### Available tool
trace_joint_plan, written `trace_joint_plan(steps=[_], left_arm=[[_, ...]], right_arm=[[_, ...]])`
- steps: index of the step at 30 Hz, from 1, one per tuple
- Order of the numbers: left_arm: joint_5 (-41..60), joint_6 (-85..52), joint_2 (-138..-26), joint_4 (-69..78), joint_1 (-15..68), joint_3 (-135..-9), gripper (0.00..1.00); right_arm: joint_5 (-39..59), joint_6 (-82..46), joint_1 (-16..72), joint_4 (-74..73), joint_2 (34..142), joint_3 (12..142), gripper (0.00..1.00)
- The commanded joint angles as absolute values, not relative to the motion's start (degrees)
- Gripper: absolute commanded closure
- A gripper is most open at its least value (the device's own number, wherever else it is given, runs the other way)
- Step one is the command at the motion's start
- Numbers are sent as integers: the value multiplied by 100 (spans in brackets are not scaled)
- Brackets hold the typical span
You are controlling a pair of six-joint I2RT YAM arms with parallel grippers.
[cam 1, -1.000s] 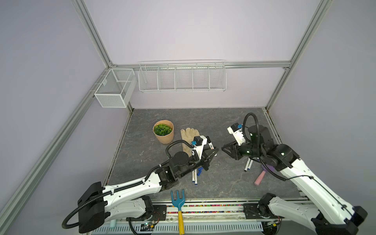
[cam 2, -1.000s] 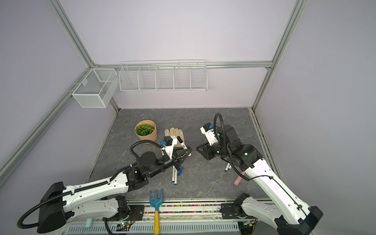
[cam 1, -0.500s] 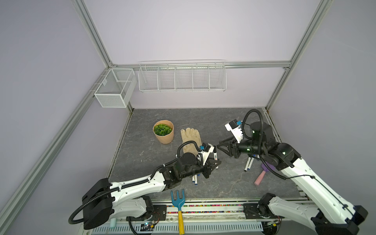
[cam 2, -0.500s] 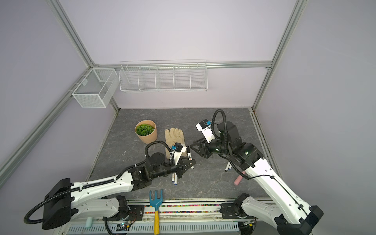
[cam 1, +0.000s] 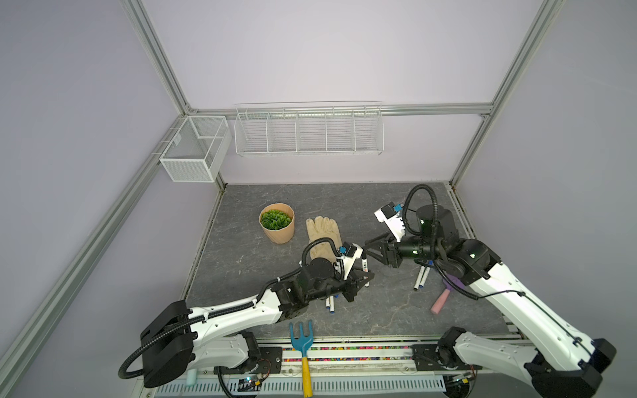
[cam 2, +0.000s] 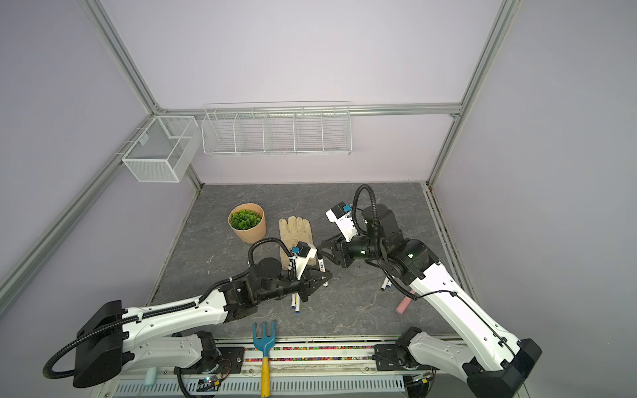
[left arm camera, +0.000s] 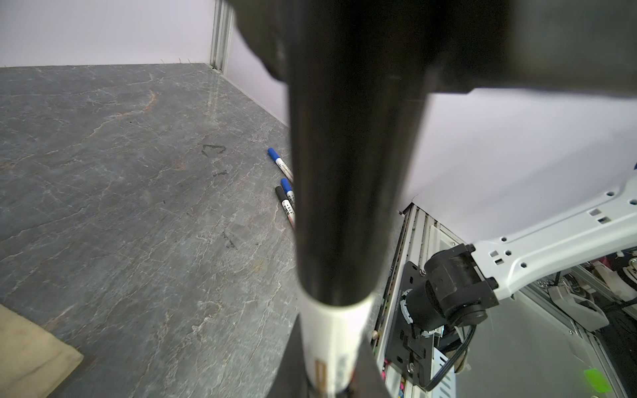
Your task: Insert the pens into the pen caps
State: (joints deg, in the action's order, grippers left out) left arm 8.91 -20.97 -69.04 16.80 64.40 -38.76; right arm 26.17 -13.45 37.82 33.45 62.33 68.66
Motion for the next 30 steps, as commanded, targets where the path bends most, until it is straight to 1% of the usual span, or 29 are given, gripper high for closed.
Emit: trace_joint_plan(steps=[1, 8, 13, 18, 20, 22, 25, 30], left_arm=[[1041, -2074, -7006, 1713, 6451, -3928, 100], [1037, -2074, -7014, 1752, 6431, -3946, 100], [1089, -2048, -7035, 1723, 6416, -4014, 100], [1088, -2073, -7059, 1705, 6416, -4026, 100], [1057, -2076, -7036, 1714, 6415, -4021, 100], [959, -2079, -6984, 1722, 6416, -4032, 100], [461, -2024, -6849, 1979, 6413, -4077, 100], [-1071, -1742, -6862, 3138, 6358, -4285, 100]], right_arm=[[2810, -1389, 3944, 3146, 6275, 6747, 67], [2783, -1460, 4041, 3147, 6363, 6494, 69], [2654, -1518, 4043, 3079, 6390, 6365, 74], [2546, -1729, 3994, 2903, 6355, 6298, 88], [2626, -1822, 3926, 2895, 6371, 6278, 92], [2790, -1867, 3850, 2966, 6444, 6267, 93], [3164, -1765, 3788, 3259, 6635, 6271, 93], [3528, -1450, 3807, 4162, 7232, 6359, 93]])
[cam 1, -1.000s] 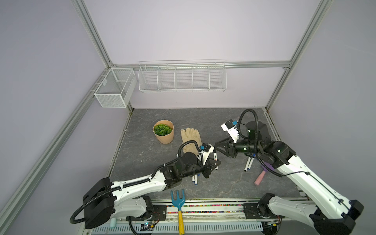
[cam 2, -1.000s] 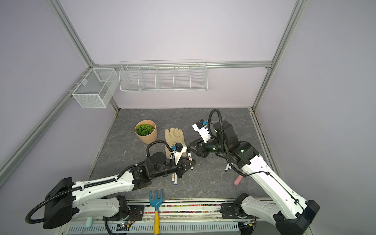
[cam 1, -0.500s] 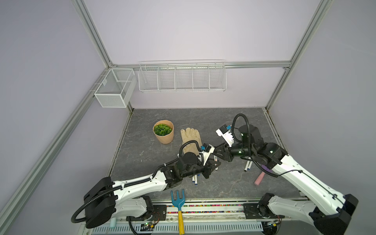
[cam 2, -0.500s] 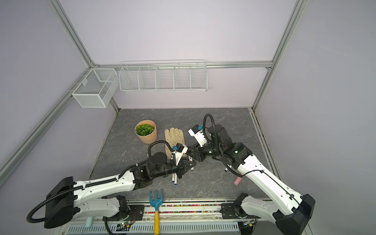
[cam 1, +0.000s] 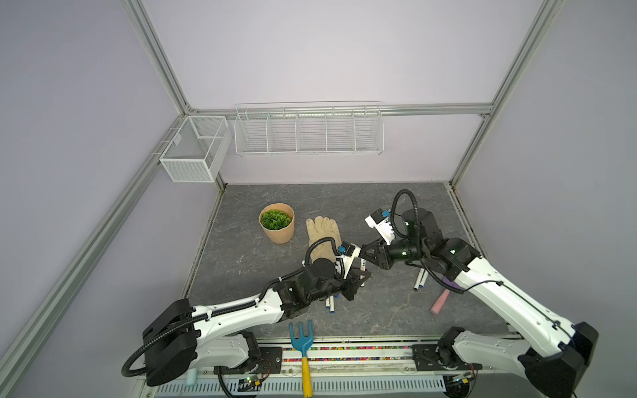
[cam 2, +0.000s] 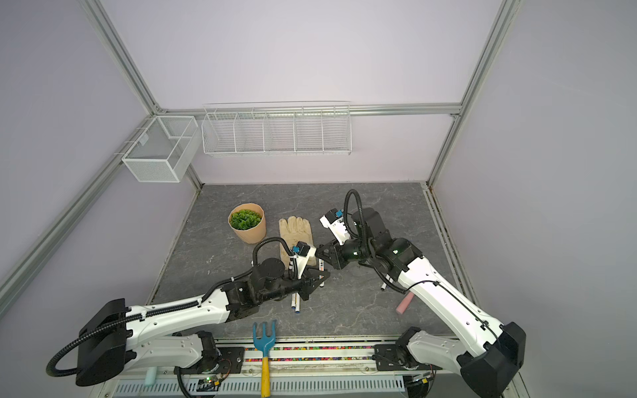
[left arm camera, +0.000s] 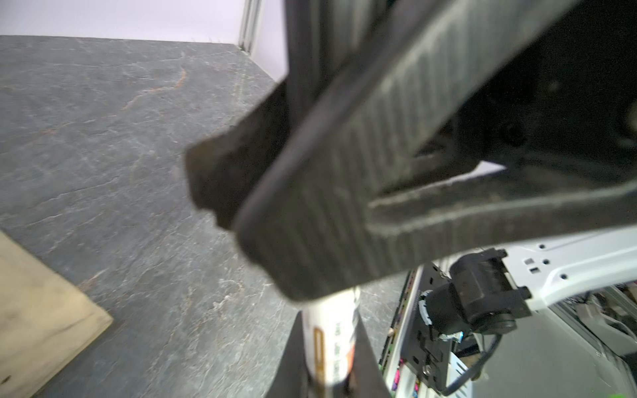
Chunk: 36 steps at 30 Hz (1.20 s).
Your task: Insert the pens into the pen caps
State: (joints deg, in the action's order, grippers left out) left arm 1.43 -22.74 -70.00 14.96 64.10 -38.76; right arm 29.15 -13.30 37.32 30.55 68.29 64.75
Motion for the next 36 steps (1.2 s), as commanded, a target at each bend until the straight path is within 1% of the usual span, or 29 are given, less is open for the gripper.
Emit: trace_joint_plan(steps=[1, 5, 7, 10, 14, 18, 22, 25, 26, 27, 30, 33, 34, 36], left_arm=[[-1239, -1689, -6911, 3293, 6309, -4349, 100], [-1672, -1786, -7119, 3716, 5860, -4738, 100], [-1645, -1837, -7192, 3754, 5627, -4895, 100], [-1575, -1689, -7256, 3565, 5555, -5101, 100], [-960, -1836, -7386, 2929, 5556, -5195, 100], [100, -2041, -7635, 2284, 5584, -5122, 100], [408, -2259, -7857, 2241, 5805, -4675, 100], [404, -2109, -7961, 2144, 6047, -4388, 92], [393, -2106, -7977, 2075, 6104, -4312, 82], [414, -2140, -7984, 2034, 6126, -4230, 74], [409, -2296, -7849, 1715, 6135, -4011, 62], [219, -2486, -7492, 1421, 6135, -3710, 51], [78, -2572, -7359, 1326, 6135, -3615, 49], [-320, -2787, -7025, 975, 6135, -3395, 49]], right_arm=[[3529, -1387, 3844, 4327, 7325, 6355, 93], [3238, -1168, 4057, 4905, 7677, 6299, 93], [3131, -1138, 4141, 5026, 7779, 6263, 94], [2984, -1226, 4133, 4939, 7789, 6205, 94], [2966, -1519, 3915, 4556, 7691, 6212, 93], [3025, -1768, 3448, 4212, 7563, 6257, 94], [3258, -2017, 2953, 3888, 7537, 6279, 94], [3223, -2065, 2677, 3853, 7620, 6421, 93], [3151, -2067, 2574, 3881, 7661, 6472, 93], [3056, -2072, 2465, 3910, 7697, 6510, 93], [2829, -2232, 2078, 3967, 7846, 6490, 93], [2292, -2325, 1839, 4059, 8017, 6393, 93], [2071, -2349, 1794, 4098, 8089, 6368, 93], [1544, -2360, 1756, 4157, 8267, 6321, 94]])
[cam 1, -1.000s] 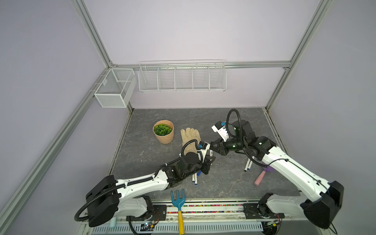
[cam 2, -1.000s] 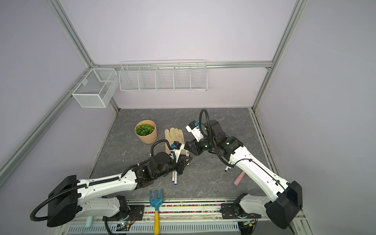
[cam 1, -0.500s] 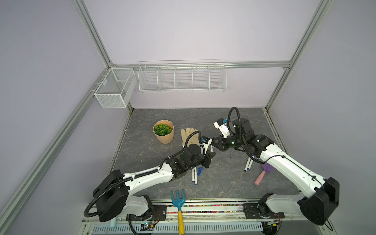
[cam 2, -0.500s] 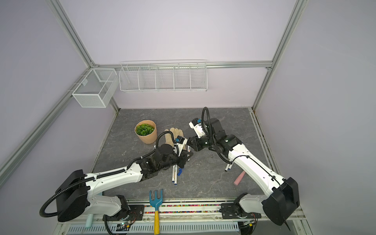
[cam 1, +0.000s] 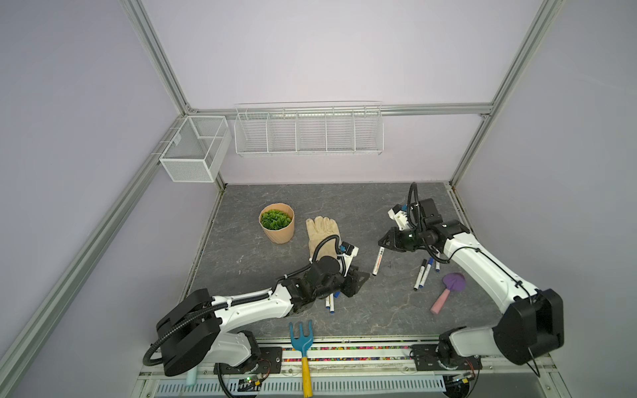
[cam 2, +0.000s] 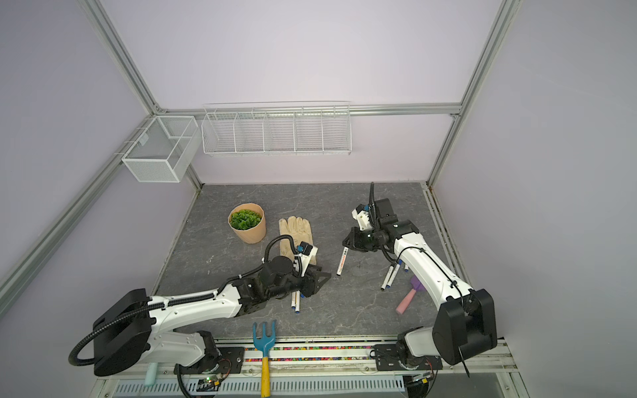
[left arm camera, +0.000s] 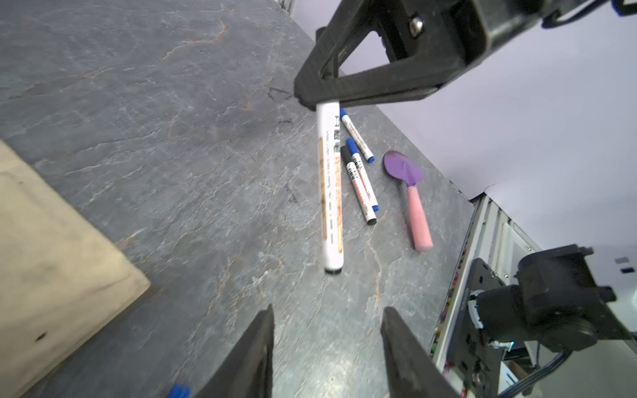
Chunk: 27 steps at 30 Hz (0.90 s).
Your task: Insert the pens into the pen caps
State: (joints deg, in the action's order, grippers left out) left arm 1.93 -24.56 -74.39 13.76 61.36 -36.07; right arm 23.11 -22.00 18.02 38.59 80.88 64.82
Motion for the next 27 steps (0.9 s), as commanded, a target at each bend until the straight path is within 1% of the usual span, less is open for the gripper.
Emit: trace_joint_plan(steps=[1, 4, 8, 13, 14, 19, 20, 24, 27], left_arm=[[-528, -2889, -6881, 778, 6135, -3318, 48], [-1129, -3192, -6512, 17, 6141, -3126, 47], [-1615, -3589, -6128, -952, 6181, -2936, 45], [-1618, -3889, -5835, -1313, 6187, -2626, 43], [-1590, -3940, -5827, -1325, 6187, -2571, 43], [-1496, -4116, -5850, -1374, 6205, -2427, 42], [-1494, -4137, -5842, -1331, 6205, -2396, 42], [-1468, -4171, -5893, -1192, 6205, -2364, 41], [-1427, -4149, -6003, -1123, 6205, -2410, 40]], right_arm=[[1294, -2356, 1749, 4196, 8359, 6311, 93], [757, -2361, 1662, 4191, 8748, 6230, 93], [686, -2576, 1407, 3873, 9248, 6003, 93], [422, -2749, 1213, 3762, 9692, 5908, 91], [290, -2774, 1032, 3804, 9736, 5911, 91], [-299, -2882, 803, 3832, 9729, 5734, 87], [-384, -2890, 772, 3820, 9738, 5709, 86], [-399, -2923, 756, 3788, 9665, 5722, 74], [-500, -2942, 831, 3752, 9369, 5754, 67]])
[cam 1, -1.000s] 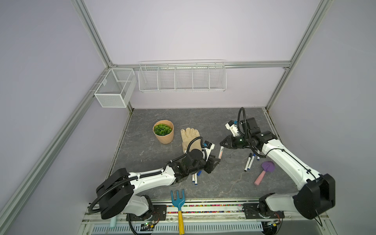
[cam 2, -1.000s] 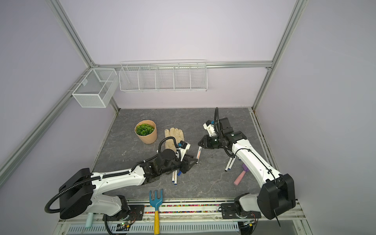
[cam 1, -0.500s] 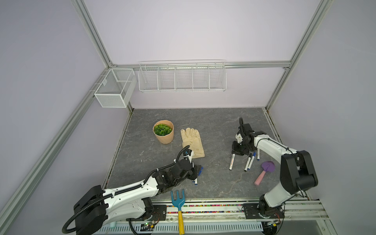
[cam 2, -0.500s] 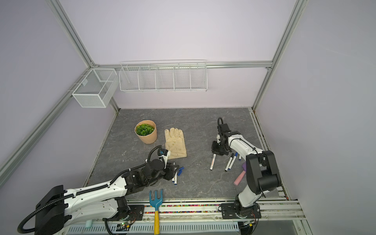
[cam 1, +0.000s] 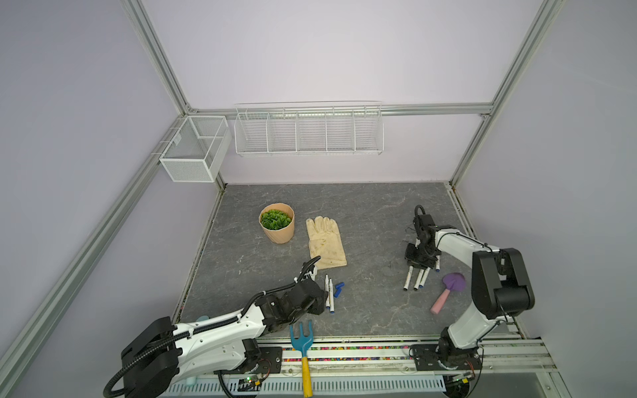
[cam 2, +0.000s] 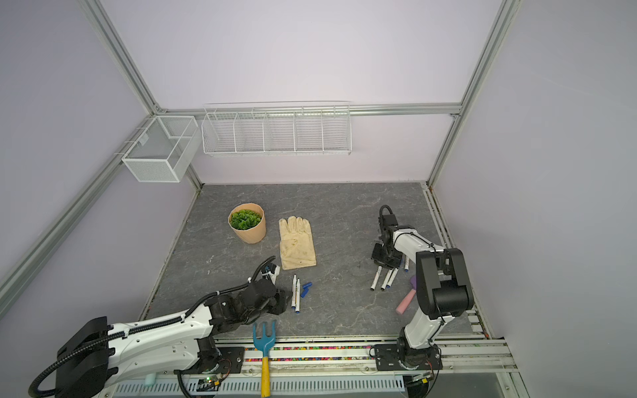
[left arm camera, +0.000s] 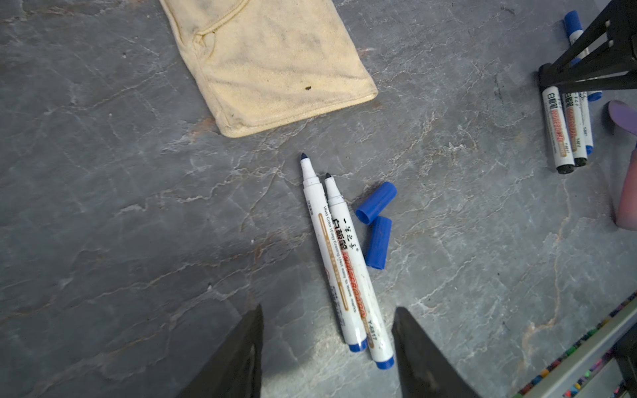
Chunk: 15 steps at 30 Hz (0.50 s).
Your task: Insert the pens into the pen caps
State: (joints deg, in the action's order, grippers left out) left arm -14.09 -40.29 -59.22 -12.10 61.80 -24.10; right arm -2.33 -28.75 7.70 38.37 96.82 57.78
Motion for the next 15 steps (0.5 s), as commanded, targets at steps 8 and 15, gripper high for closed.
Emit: trace_joint_plan(steps=[8, 15], left_arm=[[-1218, -4106, -6450, -981, 6214, -2597, 40], [-1136, -3983, -7037, -1038, 6214, -2993, 41]], right_arm=[[-787, -2974, 1511, 3815, 8257, 5895, 61], [-358, -2847, 2005, 3709, 7825, 5864, 61]])
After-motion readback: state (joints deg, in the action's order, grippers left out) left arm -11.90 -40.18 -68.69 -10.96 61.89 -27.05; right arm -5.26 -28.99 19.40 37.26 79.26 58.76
